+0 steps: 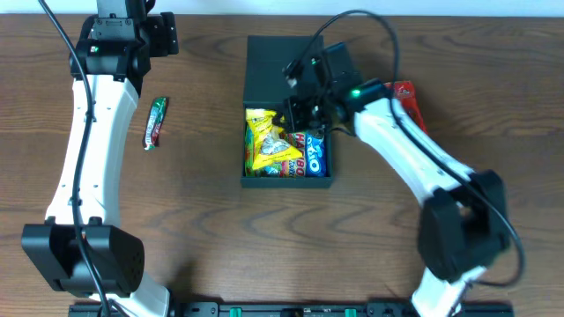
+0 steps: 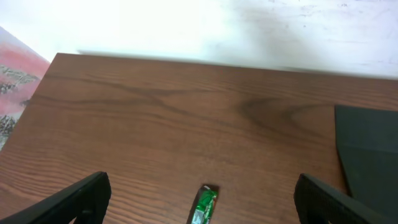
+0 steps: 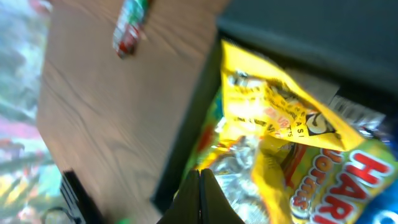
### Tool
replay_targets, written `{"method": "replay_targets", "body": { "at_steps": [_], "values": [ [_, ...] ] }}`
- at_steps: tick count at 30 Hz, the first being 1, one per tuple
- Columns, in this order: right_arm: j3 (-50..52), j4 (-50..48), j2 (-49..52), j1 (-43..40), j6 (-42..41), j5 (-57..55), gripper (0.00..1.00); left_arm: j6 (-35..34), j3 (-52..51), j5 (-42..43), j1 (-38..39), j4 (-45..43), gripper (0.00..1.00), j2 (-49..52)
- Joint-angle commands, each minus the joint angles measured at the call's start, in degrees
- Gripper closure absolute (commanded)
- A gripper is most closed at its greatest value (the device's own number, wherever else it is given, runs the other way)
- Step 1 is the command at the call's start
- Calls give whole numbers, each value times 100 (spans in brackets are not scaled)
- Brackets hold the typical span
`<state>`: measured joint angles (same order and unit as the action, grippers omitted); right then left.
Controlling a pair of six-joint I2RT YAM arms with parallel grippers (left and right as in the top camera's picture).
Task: Pack container
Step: 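Push the yellow bag down into the box with right gripper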
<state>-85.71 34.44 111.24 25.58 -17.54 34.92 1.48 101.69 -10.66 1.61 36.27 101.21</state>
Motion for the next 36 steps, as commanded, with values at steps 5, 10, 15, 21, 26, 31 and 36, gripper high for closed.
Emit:
{"method": "replay_targets", "body": {
  "at_steps": [5, 10, 15, 21, 26, 31, 36],
  "values": [
    [44, -66, 787, 46, 605, 638, 99, -42, 20, 26, -9, 87, 5, 35],
    [44, -72, 1220, 72, 605, 649, 99, -42, 20, 24, -9, 103, 5, 35],
    [44, -210, 1318, 72, 608, 649, 99, -42, 20, 24, -9, 101, 5, 35],
    [-24, -345, 1305, 72, 603, 979, 99, -42, 20, 24, -9, 101, 5, 35],
    [-365, -212, 1029, -74, 608, 1528, 99, -44, 20, 26, -9, 101, 5, 35],
    [-437, -109, 501, -291, 914, 1443, 99, -44, 20, 26, -9, 103, 5, 35],
    [-330, 518, 428, -439, 1145, 212, 99, -44, 20, 26, -9, 103, 5, 35]
  ]
}}
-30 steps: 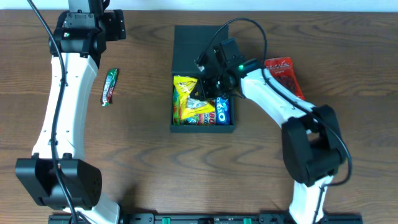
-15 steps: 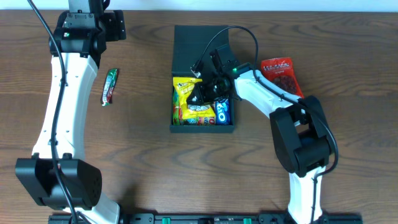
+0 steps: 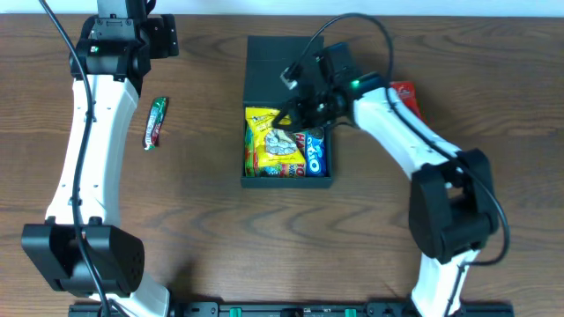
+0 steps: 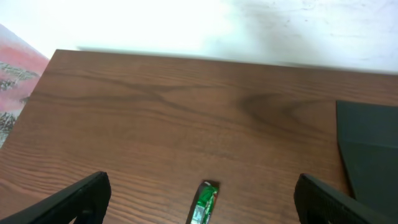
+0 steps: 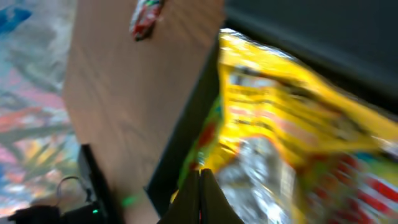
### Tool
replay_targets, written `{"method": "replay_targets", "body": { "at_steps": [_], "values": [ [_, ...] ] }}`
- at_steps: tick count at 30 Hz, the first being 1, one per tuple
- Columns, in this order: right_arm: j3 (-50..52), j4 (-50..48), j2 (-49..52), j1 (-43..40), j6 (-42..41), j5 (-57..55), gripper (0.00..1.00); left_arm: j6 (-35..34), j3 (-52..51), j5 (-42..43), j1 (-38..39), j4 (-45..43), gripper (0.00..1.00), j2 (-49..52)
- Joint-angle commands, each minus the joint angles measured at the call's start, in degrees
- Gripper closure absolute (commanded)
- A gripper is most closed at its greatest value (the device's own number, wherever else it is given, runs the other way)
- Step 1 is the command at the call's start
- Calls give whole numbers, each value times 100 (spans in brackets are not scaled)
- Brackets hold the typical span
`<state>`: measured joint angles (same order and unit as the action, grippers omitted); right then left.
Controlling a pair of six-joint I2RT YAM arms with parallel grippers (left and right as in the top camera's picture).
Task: Pack container
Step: 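Push the yellow bag down into the box with right gripper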
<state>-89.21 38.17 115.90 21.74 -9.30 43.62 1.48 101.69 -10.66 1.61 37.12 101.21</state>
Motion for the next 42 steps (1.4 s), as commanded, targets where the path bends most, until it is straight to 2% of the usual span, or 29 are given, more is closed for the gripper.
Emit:
{"method": "replay_targets", "body": {
  "at_steps": [1, 29, 35, 38, 42],
  "values": [
    [72, 199, -35, -48, 354, -813, 99, -44, 20, 26, -9, 20, 5, 35],
    [190, 96, 1047, 793, 382, -1381, 99, -44, 20, 26, -9, 105, 5, 35],
    [-293, 341, 1021, 763, 382, -949, 99, -44, 20, 26, -9, 122, 5, 35],
    [-820, 693, 909, 664, 470, -979, 99, -44, 20, 26, -9, 122, 5, 35],
    [-1086, 610, 719, 507, 470, -1423, 99, -44, 20, 28, -9, 125, 5, 35]
  ]
}}
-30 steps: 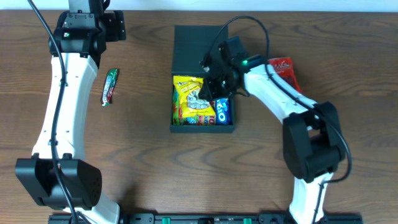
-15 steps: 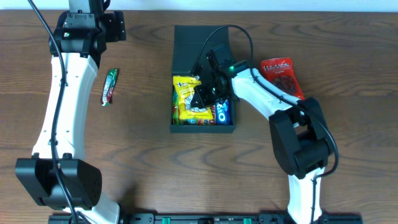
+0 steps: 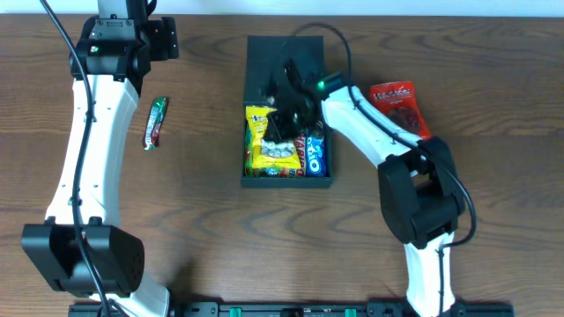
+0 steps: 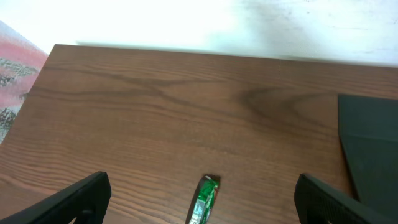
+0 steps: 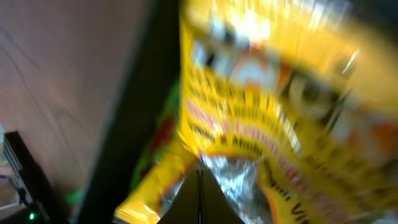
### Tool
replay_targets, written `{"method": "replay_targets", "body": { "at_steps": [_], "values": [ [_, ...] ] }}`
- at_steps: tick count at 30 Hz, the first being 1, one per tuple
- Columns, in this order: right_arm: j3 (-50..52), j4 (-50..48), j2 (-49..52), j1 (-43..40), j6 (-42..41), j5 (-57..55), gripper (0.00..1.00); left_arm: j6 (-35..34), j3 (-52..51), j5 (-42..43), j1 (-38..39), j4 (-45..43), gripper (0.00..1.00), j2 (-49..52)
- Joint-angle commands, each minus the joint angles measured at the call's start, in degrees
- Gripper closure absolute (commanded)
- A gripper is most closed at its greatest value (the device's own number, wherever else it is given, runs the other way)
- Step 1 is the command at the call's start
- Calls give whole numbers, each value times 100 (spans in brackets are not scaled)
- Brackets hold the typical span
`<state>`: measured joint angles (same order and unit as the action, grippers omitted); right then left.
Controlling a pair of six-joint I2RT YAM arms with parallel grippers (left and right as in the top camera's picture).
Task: Pack container
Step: 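Push the yellow bag down into the box with right gripper, then reach right gripper to the red Hacks bag and grasp it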
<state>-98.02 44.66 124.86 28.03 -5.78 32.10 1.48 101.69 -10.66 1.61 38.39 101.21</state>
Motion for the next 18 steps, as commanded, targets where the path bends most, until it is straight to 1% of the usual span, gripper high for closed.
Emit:
{"method": "replay_targets", "body": {
  "at_steps": [1, 8, 14, 18],
  "values": [
    [-212, -98, -177, -140, 118, -402, 99, -46, 20, 28, -9, 2, 5, 35],
    [127, -621, -2, -2, 116, -1075, 99, -39, 20, 140, -9, 68, 5, 35],
    [129, -868, 271, 162, 116, -1086, 99, -39, 20, 173, -9, 81, 5, 35],
    [-39, -732, 179, 155, 116, -820, 99, -39, 20, 173, -9, 79, 5, 35]
  ]
}}
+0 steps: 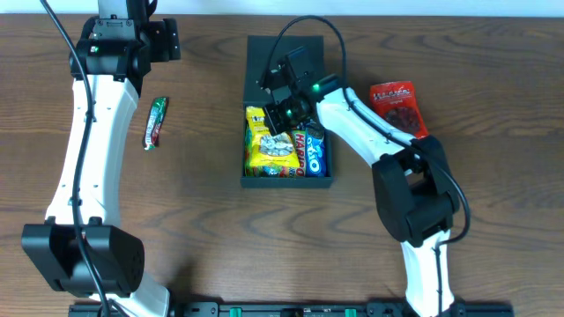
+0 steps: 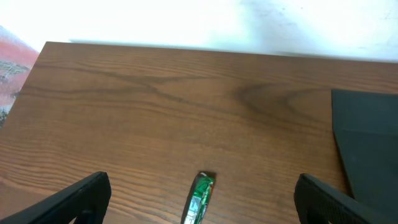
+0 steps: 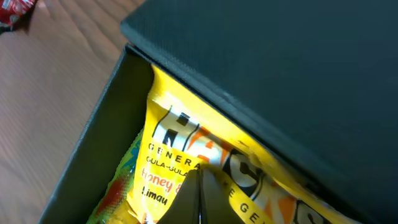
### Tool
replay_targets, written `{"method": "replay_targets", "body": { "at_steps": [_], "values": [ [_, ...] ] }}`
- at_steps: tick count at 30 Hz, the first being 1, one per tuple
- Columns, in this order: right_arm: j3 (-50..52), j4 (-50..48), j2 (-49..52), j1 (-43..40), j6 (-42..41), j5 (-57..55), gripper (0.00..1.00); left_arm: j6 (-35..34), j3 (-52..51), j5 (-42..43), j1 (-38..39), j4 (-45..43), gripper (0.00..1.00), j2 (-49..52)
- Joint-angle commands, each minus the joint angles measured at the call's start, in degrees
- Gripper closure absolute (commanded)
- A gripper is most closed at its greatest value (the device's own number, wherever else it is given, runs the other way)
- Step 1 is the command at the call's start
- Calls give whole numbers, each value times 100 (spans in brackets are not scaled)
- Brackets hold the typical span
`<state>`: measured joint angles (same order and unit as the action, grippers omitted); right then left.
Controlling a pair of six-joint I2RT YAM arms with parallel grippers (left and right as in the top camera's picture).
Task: Pack container
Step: 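Reach right gripper to the red Hacks bag and grasp it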
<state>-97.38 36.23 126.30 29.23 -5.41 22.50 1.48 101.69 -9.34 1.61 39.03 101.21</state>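
An open black box (image 1: 249, 172) sits mid-table with its lid (image 1: 282, 62) folded back. Inside lie a yellow sweets bag (image 1: 267, 145), a Haribo bag and a blue Oreo pack (image 1: 317, 158). My right gripper (image 1: 284, 113) is shut, its tips resting on the back end of the yellow bag (image 3: 163, 168) near the lid hinge, with nothing visible between the fingers (image 3: 199, 172). A green candy bar (image 1: 155, 121) lies on the table at the left. High above it and behind, my left gripper (image 2: 202, 190) hangs open, the green bar (image 2: 198, 202) between its fingers from afar.
A red snack packet (image 1: 401, 104) lies on the table right of the box, beside the right arm. The box lid (image 2: 367, 137) shows at the right of the left wrist view. The table's far edge runs just behind the left gripper.
My right gripper, still shut, has moved from the middle of the yellow bag to its back end by the lid hinge. The bag lies flatter. The left arm has hardly shifted.
The right gripper was shut in the box at the crumpled yellow bag, the arm reaching from the right. At each later moment it was shut on another spot of the bag, further left, then further back. The bag now lies flat. The left gripper stayed open above the green bar.
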Motion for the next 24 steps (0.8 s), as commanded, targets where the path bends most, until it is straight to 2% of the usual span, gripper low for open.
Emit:
{"method": "replay_targets", "body": {
  "at_steps": [1, 6, 10, 14, 15, 16, 17, 19, 23, 24],
  "values": [
    [-210, 256, -31, -2, 81, 149, 99, -39, 20, 42, -9, 15, 5, 35],
    [-999, 1167, -809, -758, 299, 57, 98, -42, 20, 42, -9, 15, 5, 35],
    [-1023, 1521, -1261, -1661, 645, -501, 98, -42, 20, 42, -9, 17, 5, 35],
    [-879, 2041, -1259, -2883, 1071, -514, 98, -42, 20, 42, -9, 17, 5, 35],
    [-774, 2037, -1250, -3141, 1095, -514, 94, -42, 20, 44, -9, 17, 5, 35],
    [-669, 2017, -1239, -3373, 1147, -511, 83, -42, 20, 44, -9, 17, 5, 35],
    [-562, 1980, -1224, -3580, 1174, -507, 66, -42, 20, 44, -9, 17, 5, 35],
    [-306, 1794, -1182, -4000, 1220, -243, 49, -42, 20, 44, -9, 15, 5, 35],
    [175, 1329, -1128, -4308, 1344, 46, 25, -42, 20, 44, -9, 15, 5, 35],
    [269, 1241, -1108, -4308, 1344, 48, 22, -42, 20, 44, -9, 15, 5, 35]
  ]
}}
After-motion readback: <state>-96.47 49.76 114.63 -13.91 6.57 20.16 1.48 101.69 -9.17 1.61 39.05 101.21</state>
